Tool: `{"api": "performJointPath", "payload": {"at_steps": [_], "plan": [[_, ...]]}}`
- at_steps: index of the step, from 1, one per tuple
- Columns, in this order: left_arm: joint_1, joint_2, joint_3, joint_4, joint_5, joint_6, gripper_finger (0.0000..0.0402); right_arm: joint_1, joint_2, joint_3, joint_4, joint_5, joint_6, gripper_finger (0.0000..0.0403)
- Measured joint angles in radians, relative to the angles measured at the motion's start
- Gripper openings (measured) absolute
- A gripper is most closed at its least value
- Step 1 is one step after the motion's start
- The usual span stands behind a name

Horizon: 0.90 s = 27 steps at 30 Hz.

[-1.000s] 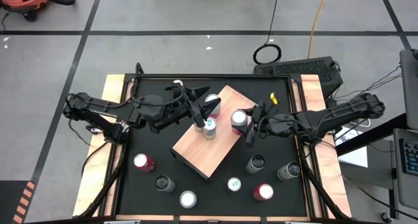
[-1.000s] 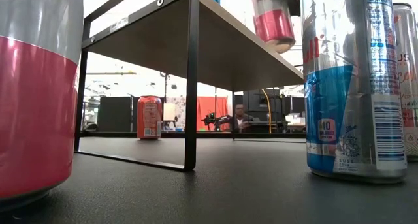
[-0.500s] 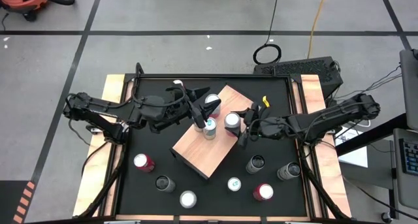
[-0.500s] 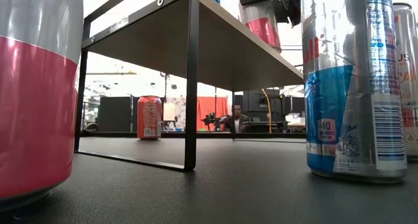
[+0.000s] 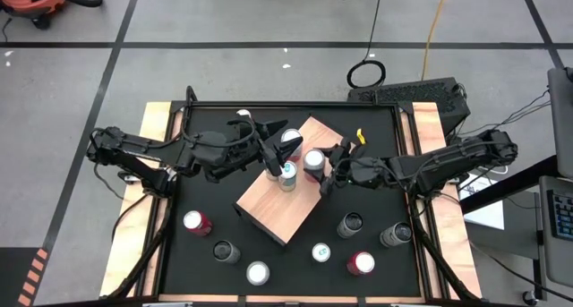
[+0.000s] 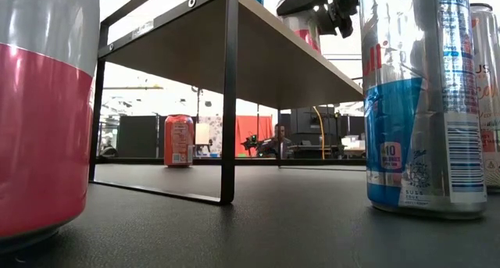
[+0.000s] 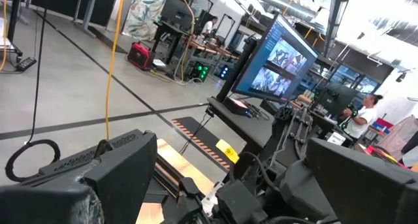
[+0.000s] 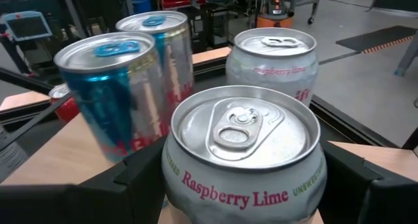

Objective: Place canned beverage on shelf
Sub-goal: Put the top pink-white soda can on the shelf aligned with the pink-white soda can

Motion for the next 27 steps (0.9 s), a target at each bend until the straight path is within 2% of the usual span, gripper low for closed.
{"api": "performJointPath", "payload": {"at_steps": [27], "plan": [[0.0, 0.0, 0.0, -0.004, 0.001, 0.0, 0.0396, -0.029, 0.002, -0.002, 0.009, -0.009, -0.006, 0.0297]]}}
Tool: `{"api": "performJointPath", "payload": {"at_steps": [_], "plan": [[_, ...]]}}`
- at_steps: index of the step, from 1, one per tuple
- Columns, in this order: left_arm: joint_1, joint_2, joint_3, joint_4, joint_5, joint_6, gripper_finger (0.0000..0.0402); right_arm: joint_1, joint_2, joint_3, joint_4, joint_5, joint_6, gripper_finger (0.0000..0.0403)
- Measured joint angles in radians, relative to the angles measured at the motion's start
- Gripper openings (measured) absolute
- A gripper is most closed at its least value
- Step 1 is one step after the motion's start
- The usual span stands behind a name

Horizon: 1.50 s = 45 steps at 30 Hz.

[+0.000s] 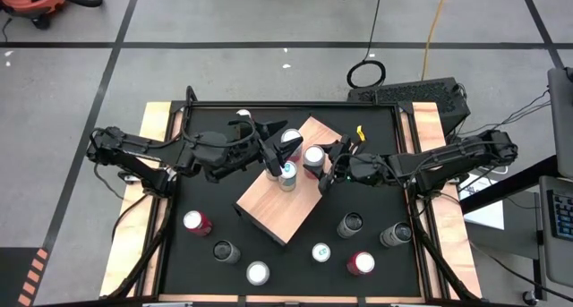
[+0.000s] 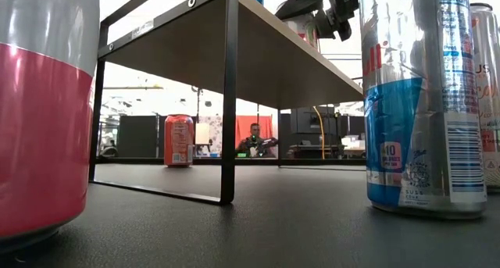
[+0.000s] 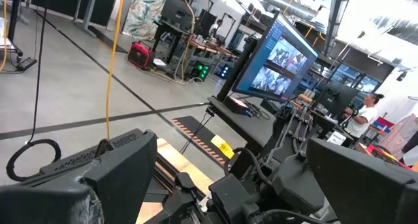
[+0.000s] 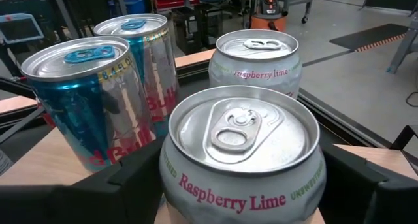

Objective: Place canned beverage on shelf
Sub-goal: Put the top pink-white soda can on the shelf aligned with the pink-white soda can

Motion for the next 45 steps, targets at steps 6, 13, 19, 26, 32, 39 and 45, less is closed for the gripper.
{"api": "performJointPath", "payload": {"at_steps": [6, 13, 19, 26, 32, 39, 45], "plan": [[0.0, 0.0, 0.0, 0.0, 0.0, 0.0, 0.0396, 0.0, 0.001, -0.002, 0.015, -0.054, -0.022, 0.0314], [0.0, 0.0, 0.0, 0.0, 0.0, 0.0, 0.0396, 0.0, -0.006, -0.002, 0.019, -0.054, -0.029, 0.0342], [0.0, 0.0, 0.0, 0.0, 0.0, 0.0, 0.0396, 0.001, -0.052, 0.017, 0.022, -0.062, -0.071, 0.0356], [0.0, 0.0, 0.0, -0.002, 0.006, -0.001, 0.0396, 0.003, -0.194, 0.056, -0.121, -0.082, -0.096, 0.0357], [-0.005, 0.0, 0.0, -0.003, 0.006, 0.001, 0.0396, 0.033, -0.335, 0.082, -0.436, -0.081, 0.045, 0.0345], [-0.004, 0.0, 0.0, -0.01, 0.006, 0.008, 0.0396, 0.114, -0.33, 0.051, -0.568, -0.107, 0.157, 0.0291], [0.002, 0.0, 0.0, -0.029, 0.006, 0.001, 0.0396, 0.133, -0.248, 0.037, -0.549, -0.106, 0.193, 0.0206]]}}
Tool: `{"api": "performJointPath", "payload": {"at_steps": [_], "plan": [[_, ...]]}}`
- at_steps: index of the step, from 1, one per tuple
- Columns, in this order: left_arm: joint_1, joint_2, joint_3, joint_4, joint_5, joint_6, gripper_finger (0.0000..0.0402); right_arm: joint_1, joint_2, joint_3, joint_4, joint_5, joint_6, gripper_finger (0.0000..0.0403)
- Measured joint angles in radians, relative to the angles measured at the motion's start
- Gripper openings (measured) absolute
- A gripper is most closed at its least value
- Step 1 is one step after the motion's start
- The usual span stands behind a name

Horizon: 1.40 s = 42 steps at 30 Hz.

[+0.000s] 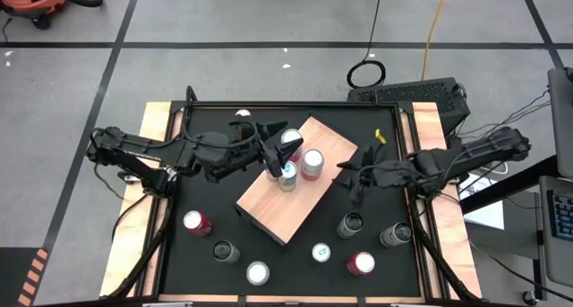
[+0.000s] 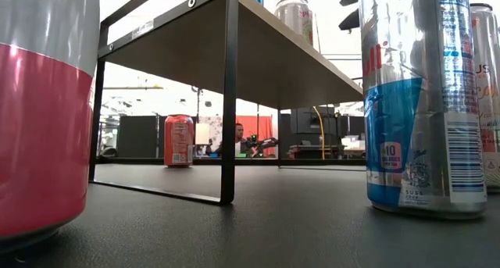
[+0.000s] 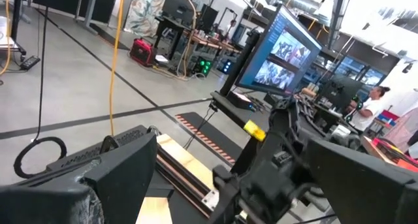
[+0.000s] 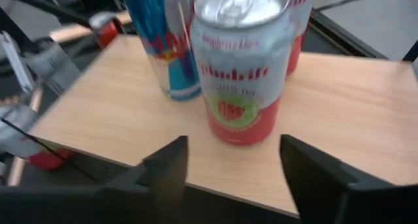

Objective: Place canned beverage on shelf
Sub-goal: Put the top pink-white soda can on the shelf aligned with the pink-white soda can

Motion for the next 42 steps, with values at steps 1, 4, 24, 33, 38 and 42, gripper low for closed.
{"api": "performJointPath", "payload": {"at_steps": [1, 4, 24, 33, 38, 42], "plan": [[0.0, 0.0, 0.0, 0.001, 0.0, 0.0, 0.0396, 0.0, 0.014, 0.0, 0.006, 0.0, 0.0, 0.0188], [0.003, 0.0, 0.0, 0.0, 0.0, 0.0, 0.0396, 0.0, 0.053, 0.0, 0.038, 0.0, -0.002, 0.0126], [0.003, 0.0, 0.0, -0.003, -0.024, 0.001, 0.0396, -0.062, 0.112, 0.0, 0.119, -0.057, -0.054, 0.0002], [0.003, 0.0, 0.0, -0.017, -0.024, 0.0, 0.0396, -0.107, 0.12, 0.0, 0.121, -0.082, -0.057, 0.0001], [0.003, 0.0, 0.0, -0.018, -0.024, 0.0, 0.0396, -0.119, 0.139, 0.0, 0.142, -0.107, -0.063, 0.0001], [0.003, 0.0, 0.0, -0.019, -0.024, -0.001, 0.0396, -0.119, 0.147, 0.0, 0.144, -0.108, -0.064, 0.0001]]}}
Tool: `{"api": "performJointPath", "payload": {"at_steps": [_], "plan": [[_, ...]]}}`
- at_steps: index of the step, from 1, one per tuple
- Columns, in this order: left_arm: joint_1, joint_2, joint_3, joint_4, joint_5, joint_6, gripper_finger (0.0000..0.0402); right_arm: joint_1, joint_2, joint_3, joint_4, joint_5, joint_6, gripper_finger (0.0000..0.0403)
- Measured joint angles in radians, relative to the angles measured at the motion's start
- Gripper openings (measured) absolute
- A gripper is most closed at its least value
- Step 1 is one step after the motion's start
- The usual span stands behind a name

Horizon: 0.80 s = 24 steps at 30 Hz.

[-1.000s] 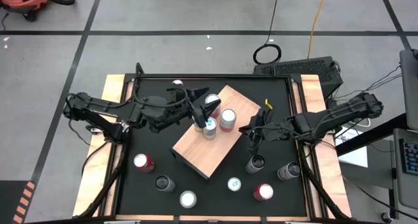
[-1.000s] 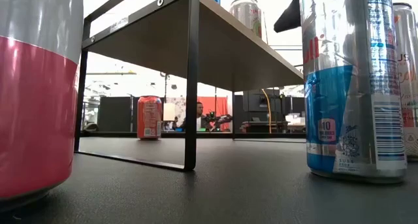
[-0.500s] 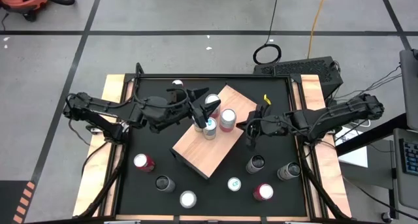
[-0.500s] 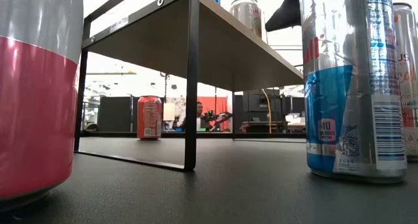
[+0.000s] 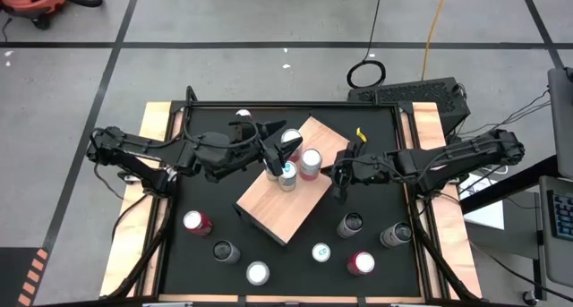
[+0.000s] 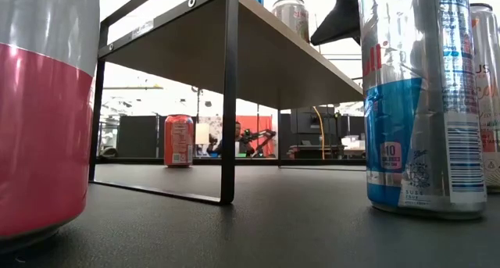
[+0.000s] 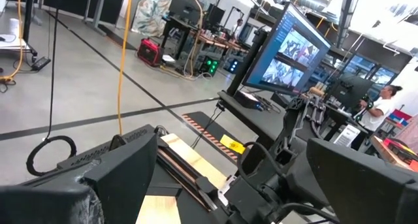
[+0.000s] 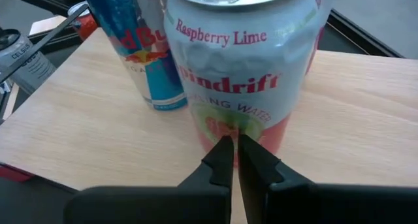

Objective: Place canned beverage on shelf
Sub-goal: Put the top pink-white soda can on the shelf aligned with the pink-white soda can

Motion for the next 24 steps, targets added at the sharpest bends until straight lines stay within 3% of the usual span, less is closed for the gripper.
{"api": "performJointPath", "payload": {"at_steps": [24], "plan": [[0.0, 0.0, 0.0, -0.004, 0.0, 0.0, 0.0396, -0.024, -0.004, 0.0, 0.039, -0.025, -0.042, 0.0]]}}
